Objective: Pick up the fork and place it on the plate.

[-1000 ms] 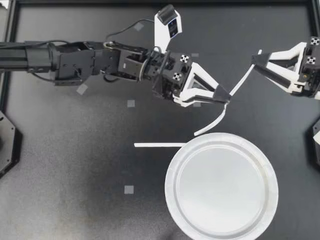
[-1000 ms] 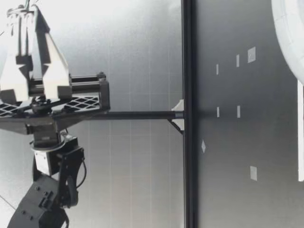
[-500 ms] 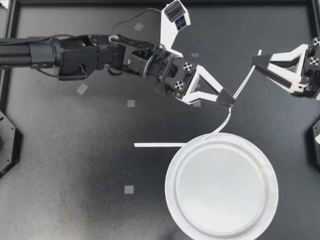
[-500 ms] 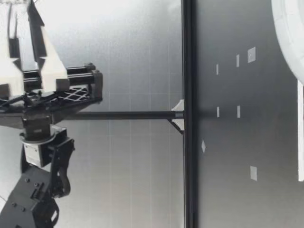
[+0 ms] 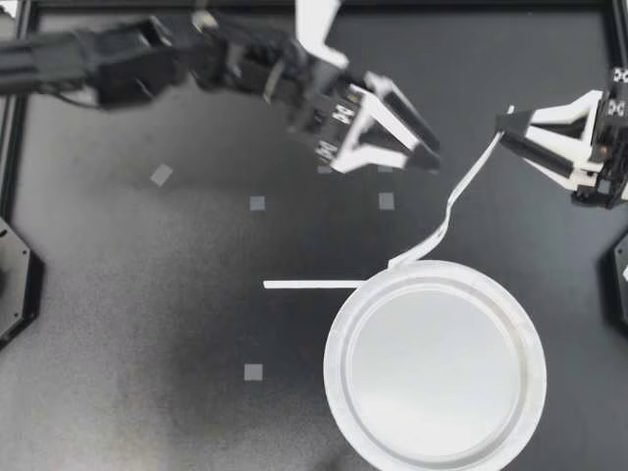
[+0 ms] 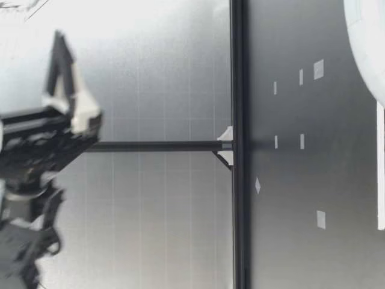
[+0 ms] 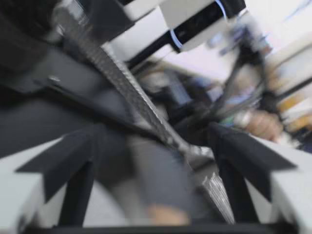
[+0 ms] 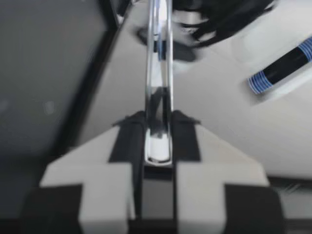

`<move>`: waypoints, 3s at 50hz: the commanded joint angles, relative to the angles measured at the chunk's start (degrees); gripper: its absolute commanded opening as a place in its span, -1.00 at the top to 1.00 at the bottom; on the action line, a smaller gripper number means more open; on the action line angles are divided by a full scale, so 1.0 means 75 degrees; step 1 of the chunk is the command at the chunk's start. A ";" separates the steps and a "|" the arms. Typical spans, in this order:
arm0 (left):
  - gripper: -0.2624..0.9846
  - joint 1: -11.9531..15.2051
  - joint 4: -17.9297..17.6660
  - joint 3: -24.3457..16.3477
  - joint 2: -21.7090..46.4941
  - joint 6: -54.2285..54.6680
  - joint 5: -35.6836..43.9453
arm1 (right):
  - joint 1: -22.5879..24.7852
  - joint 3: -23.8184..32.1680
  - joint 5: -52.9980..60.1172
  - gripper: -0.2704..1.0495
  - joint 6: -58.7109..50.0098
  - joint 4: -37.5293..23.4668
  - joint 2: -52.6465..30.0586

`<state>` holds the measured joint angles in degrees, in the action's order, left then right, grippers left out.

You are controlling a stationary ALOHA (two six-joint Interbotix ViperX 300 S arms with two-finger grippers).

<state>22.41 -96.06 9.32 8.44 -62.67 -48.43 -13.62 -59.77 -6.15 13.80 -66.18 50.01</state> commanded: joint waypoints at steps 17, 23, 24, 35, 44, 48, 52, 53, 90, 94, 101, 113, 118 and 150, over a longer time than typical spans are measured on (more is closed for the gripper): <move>-0.64 -0.0504 0.1617 0.0844 -0.0902 0.0000 -0.0914 | 0.0527 -0.1383 -0.2461 0.45 -0.0469 0.3809 0.0527; -0.64 -0.0516 0.1617 0.0902 -0.0914 -0.0094 -0.0914 | 0.1207 -0.1441 -0.2836 0.45 -0.0457 0.5203 0.0469; -0.64 -0.0516 0.1617 0.0891 -0.0914 -0.0129 -0.0926 | 0.1324 -0.1453 -0.2918 0.45 -0.0457 0.5355 0.0469; -0.64 -0.0516 0.1641 0.0891 -0.0844 -0.0480 -0.0926 | 0.2566 -0.1277 -0.5332 0.45 -0.0445 0.5848 0.0656; -0.64 -0.0598 0.1629 0.0844 -0.0785 -0.0703 -0.0926 | 0.2590 -0.1148 -0.6199 0.45 -0.0293 0.6340 0.0762; -0.64 -0.0691 0.1629 0.0832 -0.0738 -0.0738 -0.0926 | 0.2590 -0.1043 -0.6258 0.45 -0.0059 0.6832 0.0621; -0.64 -0.0738 0.1629 0.0832 -0.0703 -0.0738 -0.0926 | 0.2590 -0.0844 -0.6270 0.45 0.0070 0.7172 0.0457; -0.64 -0.0750 0.1641 0.0844 -0.0703 -0.0750 -0.0926 | 0.2590 -0.0820 -0.6258 0.45 0.0082 0.7219 0.0422; -0.64 -0.1594 0.1629 0.0914 -0.0680 -0.0785 -0.0937 | 0.0855 -0.0973 -0.4441 0.45 0.1559 0.7102 -0.2367; -0.64 -0.1594 0.1629 0.0914 -0.0680 -0.0797 -0.0926 | 0.0844 -0.1066 -0.4207 0.45 0.1664 0.7125 -0.2344; -0.64 -0.1605 0.1641 0.0914 -0.0668 -0.0785 -0.0937 | 0.0844 -0.1137 -0.3973 0.45 0.1687 0.7395 -0.2578; -0.64 -0.1605 0.1641 0.0949 -0.0668 -0.0785 -0.0937 | 0.0844 -0.1078 -0.3633 0.42 0.1676 0.7477 -0.3141; -0.64 -0.1605 0.1641 0.1020 -0.0680 -0.0797 -0.0937 | 0.0844 -0.1078 -0.3516 0.35 0.1676 0.7477 -0.3340; -0.64 -0.1594 0.1641 0.1242 -0.0773 -0.1043 -0.0937 | 0.0844 -0.0984 -0.3457 0.01 0.1641 0.7652 -0.3422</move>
<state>10.28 -83.58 19.16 4.57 -70.31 -55.28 -6.94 -68.29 -32.17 26.10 -9.05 23.91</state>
